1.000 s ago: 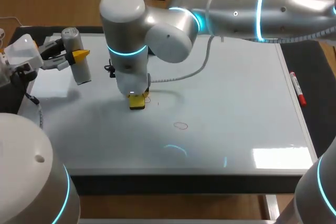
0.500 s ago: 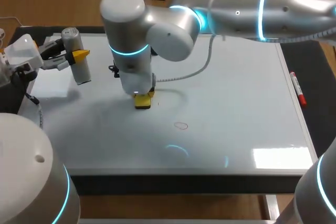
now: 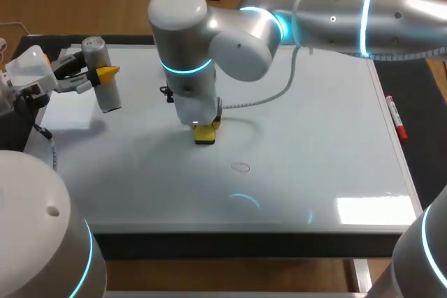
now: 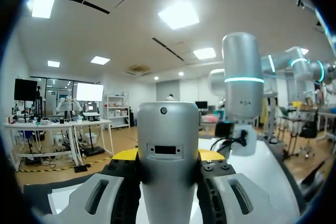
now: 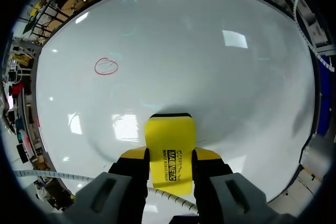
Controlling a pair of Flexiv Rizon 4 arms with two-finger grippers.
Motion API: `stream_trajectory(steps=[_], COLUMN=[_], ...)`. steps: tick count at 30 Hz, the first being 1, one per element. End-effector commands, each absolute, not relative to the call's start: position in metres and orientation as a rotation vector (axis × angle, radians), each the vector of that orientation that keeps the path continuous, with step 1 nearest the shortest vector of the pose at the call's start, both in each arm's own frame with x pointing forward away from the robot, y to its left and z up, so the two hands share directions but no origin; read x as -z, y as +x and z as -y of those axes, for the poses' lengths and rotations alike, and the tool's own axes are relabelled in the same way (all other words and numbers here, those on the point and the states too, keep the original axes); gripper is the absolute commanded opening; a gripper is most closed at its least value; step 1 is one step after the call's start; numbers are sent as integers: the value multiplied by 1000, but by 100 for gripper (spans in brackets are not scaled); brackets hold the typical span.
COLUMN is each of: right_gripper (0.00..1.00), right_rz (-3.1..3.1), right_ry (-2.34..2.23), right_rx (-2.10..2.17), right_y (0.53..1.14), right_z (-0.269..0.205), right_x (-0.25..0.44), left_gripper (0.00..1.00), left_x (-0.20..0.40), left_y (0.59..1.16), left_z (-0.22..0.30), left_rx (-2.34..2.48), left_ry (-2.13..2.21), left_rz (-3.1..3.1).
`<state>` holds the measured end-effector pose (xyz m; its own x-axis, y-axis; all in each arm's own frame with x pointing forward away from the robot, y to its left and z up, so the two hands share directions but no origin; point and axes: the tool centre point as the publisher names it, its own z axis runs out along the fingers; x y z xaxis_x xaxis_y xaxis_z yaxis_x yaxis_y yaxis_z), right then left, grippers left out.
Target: Pick up the inspection probe, press it on each red-marked spot on the whiteboard one by one, put down the probe, pick up the eraser, and wipe off all the red marks.
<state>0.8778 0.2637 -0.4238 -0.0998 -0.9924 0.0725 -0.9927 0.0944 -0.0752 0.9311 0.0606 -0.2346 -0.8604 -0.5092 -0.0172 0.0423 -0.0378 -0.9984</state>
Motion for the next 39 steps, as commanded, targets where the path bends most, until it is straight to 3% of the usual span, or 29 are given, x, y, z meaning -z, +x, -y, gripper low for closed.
stream_trajectory(steps=[1,19,39], right_gripper=[0,0,0], right_rz=[2328,2311,2442], right_ry=[2112,2112,1953], right_rx=[-163,-123,-114], right_y=[877,892,920], right_z=[-252,-213,-112], right_x=[426,394,375], left_gripper=[0,0,0], left_x=[233,233,233], left_y=[931,931,931], left_z=[-61,-61,-61], left_rx=[1954,1954,1954], left_ry=[-492,-492,-492], left_rz=[-1862,-1862,-1862])
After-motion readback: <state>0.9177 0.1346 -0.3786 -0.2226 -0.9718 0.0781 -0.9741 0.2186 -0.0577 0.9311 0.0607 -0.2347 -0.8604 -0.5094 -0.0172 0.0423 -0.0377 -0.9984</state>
